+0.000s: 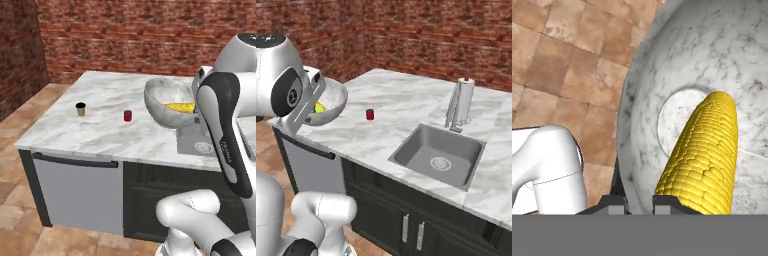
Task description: Pick the corn from the sink and place it in the bowl. Then pick the bowl and place it in the microwave. Then close the microwave door and press the start button.
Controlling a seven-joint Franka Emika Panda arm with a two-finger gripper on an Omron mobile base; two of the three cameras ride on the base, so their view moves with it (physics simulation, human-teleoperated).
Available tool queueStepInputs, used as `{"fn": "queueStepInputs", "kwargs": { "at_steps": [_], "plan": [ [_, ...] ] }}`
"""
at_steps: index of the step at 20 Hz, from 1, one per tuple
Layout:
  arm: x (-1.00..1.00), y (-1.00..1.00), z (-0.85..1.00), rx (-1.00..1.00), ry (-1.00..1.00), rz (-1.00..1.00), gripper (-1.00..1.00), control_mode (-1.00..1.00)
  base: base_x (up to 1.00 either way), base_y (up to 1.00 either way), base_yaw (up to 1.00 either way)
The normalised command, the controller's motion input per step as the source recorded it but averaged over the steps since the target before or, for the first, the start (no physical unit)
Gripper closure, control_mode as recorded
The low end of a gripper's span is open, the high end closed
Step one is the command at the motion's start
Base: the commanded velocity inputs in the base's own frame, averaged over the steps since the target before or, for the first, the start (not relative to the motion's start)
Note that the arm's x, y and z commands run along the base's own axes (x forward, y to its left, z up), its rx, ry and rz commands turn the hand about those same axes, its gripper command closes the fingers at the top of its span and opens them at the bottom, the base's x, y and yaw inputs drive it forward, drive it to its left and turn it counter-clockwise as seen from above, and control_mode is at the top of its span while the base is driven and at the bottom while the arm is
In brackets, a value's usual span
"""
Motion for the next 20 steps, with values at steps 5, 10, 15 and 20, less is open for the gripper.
{"fn": "queueStepInputs", "kwargs": {
  "at_steps": [5, 10, 15, 20],
  "plan": [
    [0.0, 0.0, 0.0, 0.0, 0.0, 0.0, 1.0, 1.0, 0.0, 0.33, 0.85],
    [0.0, 0.0, 0.0, 0.0, 0.0, 0.0, 1.0, 1.0, 0.22, 0.45, 0.74],
    [0.0, 0.0, 0.0, 0.0, 0.0, 0.0, 1.0, 1.0, 0.44, 0.64, 0.63],
    [0.0, 0.0, 0.0, 0.0, 0.0, 0.0, 1.0, 1.0, 0.78, 0.67, 0.5]
  ]
}}
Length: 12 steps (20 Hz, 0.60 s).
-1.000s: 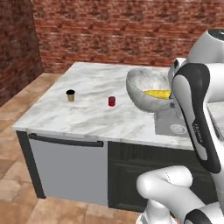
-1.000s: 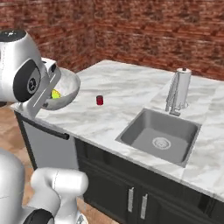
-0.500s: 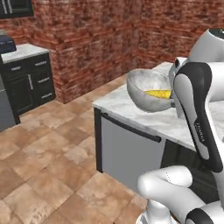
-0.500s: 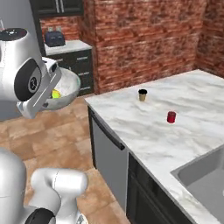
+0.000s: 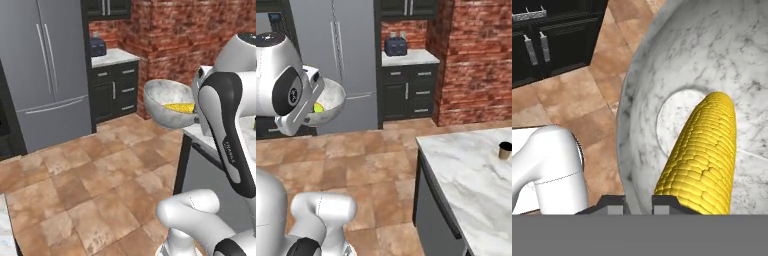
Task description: Pick the corn from the sink and place it in the bowl. Then pick the bowl and place it in the microwave. Then close the microwave door and press the start button.
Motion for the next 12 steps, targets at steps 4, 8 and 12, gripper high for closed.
{"fn": "queueStepInputs", "kwargs": {
  "at_steps": [4, 8, 12],
  "plan": [
    [0.0, 0.0, 0.0, 0.0, 0.0, 0.0, 1.0, 1.0, 1.0, 0.34, 0.23],
    [0.0, 0.0, 0.0, 0.0, 0.0, 0.0, 1.0, 1.0, 1.0, 0.36, 0.18],
    [0.0, 0.0, 0.0, 0.0, 0.0, 0.0, 1.0, 1.0, 1.0, 0.4, 0.19]
  ]
}}
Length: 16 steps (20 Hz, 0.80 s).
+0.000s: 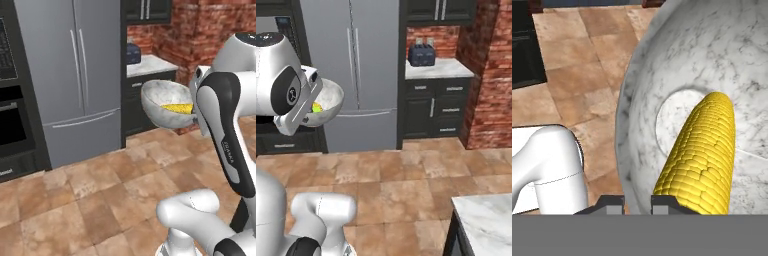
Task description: Pick the corn from the sink and place it in the bowl. Then pick the bowl and place it in the microwave. Then close the microwave door and press the start button.
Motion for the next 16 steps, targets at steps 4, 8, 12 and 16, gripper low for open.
{"fn": "queueStepInputs", "kwargs": {
  "at_steps": [4, 8, 12, 16],
  "plan": [
    [0.0, 0.0, 0.0, 0.0, 0.0, 0.0, 1.0, 1.0, 1.0, 0.43, 0.21],
    [0.0, 0.0, 0.0, 0.0, 0.0, 0.0, 1.0, 1.0, 1.0, 0.41, 0.21],
    [0.0, 0.0, 0.0, 0.0, 0.0, 0.0, 1.0, 1.0, 1.0, 0.37, 0.2],
    [0.0, 0.0, 0.0, 0.0, 0.0, 0.0, 1.0, 1.0, 1.0, 0.51, 0.18]
  ]
}}
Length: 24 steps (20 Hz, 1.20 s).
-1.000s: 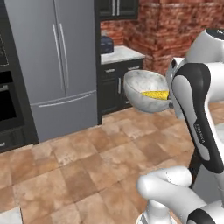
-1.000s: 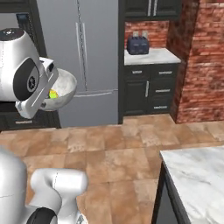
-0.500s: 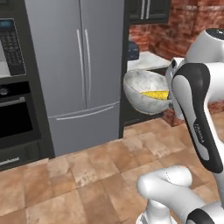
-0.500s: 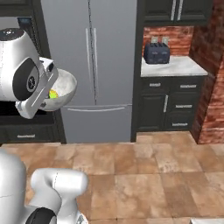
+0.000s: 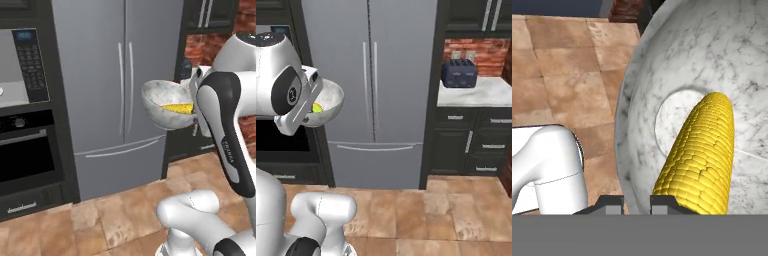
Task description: Pick the corn from the sink and place it in the bowl. Then pick the bowl and place it in the microwave. Then close the microwave door and press the start button.
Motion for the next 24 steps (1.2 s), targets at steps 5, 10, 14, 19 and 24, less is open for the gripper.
{"fn": "queueStepInputs", "kwargs": {
  "at_steps": [5, 10, 14, 19, 24],
  "plan": [
    [0.0, 0.0, 0.0, 0.0, 0.0, 0.0, 1.0, 1.0, 0.91, 0.89, 0.1],
    [0.0, 0.0, 0.0, 0.0, 0.0, 0.0, 1.0, 1.0, 0.21, 1.0, 0.0],
    [0.0, 0.0, 0.0, 0.0, 0.0, 0.0, 1.0, 1.0, 0.21, 1.0, 0.0],
    [0.0, 0.0, 0.0, 0.0, 0.0, 0.0, 1.0, 1.0, 0.59, 0.97, 0.02],
    [0.0, 0.0, 0.0, 0.0, 0.0, 0.0, 1.0, 1.0, 0.51, 0.41, 0.09]
  ]
}}
